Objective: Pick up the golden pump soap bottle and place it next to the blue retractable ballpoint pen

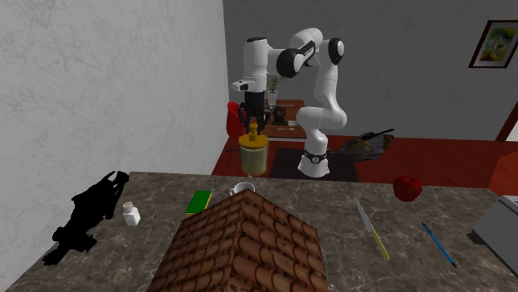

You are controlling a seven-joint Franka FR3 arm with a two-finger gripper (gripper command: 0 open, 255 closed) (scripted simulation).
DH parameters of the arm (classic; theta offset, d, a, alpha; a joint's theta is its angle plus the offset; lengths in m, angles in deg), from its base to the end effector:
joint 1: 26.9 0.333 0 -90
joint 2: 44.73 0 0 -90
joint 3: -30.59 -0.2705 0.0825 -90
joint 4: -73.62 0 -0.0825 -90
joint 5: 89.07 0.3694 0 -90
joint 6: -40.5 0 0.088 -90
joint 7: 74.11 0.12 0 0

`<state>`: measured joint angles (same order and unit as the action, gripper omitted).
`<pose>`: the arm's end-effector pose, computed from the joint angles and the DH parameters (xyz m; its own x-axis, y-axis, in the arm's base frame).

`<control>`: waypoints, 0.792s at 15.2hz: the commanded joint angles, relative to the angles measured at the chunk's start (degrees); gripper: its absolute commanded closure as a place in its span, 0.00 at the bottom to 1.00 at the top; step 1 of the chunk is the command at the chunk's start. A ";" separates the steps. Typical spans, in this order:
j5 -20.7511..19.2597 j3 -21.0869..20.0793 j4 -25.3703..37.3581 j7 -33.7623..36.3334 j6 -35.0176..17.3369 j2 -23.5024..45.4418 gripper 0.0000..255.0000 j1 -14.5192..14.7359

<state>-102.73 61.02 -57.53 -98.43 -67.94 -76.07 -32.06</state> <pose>0.3278 -0.2767 0.4846 0.9920 -0.0764 0.1010 -0.0776 -0.9970 0.0079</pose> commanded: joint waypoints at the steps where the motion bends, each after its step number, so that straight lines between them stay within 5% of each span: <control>1: 0.24 -0.29 1.65 -0.05 1.63 0.01 1.00 0.12; 12: 1.45 -1.63 10.52 -0.33 9.84 0.73 1.00 0.82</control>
<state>-101.31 59.54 -47.69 -98.73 -58.90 -75.20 -31.23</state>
